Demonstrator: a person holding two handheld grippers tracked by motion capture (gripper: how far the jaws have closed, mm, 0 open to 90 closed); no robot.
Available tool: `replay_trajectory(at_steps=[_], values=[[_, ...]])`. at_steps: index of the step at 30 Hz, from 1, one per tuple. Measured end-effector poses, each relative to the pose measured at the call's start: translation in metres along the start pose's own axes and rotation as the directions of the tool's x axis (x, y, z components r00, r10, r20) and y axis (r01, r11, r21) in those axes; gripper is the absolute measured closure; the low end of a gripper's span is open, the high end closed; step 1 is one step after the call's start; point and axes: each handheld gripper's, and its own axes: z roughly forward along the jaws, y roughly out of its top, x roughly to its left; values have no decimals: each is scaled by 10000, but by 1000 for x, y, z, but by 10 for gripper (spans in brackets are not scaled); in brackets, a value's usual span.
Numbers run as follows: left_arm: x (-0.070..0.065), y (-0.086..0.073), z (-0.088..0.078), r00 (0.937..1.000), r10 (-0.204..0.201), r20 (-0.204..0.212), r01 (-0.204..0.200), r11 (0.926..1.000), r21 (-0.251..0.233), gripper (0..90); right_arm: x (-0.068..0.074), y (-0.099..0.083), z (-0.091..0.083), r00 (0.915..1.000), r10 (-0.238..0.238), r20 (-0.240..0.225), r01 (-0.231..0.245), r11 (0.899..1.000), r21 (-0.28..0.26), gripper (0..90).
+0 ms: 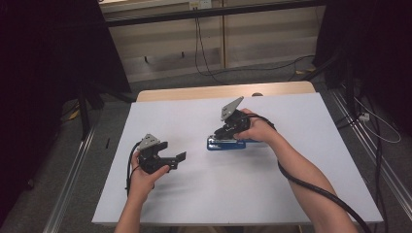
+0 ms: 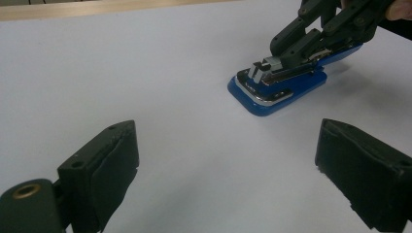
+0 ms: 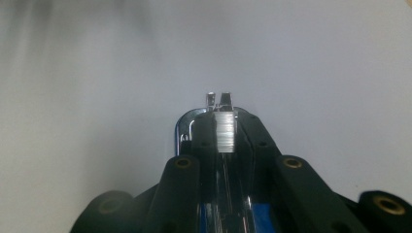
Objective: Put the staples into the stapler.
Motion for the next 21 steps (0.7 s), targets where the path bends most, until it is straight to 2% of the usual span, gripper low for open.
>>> replay_trajectory(at_steps=[21], values=[[-1,0,1,10000,-27,52,27,10000,9,88,0,2,7,10000,54,-40,-54,10000,60,788]])
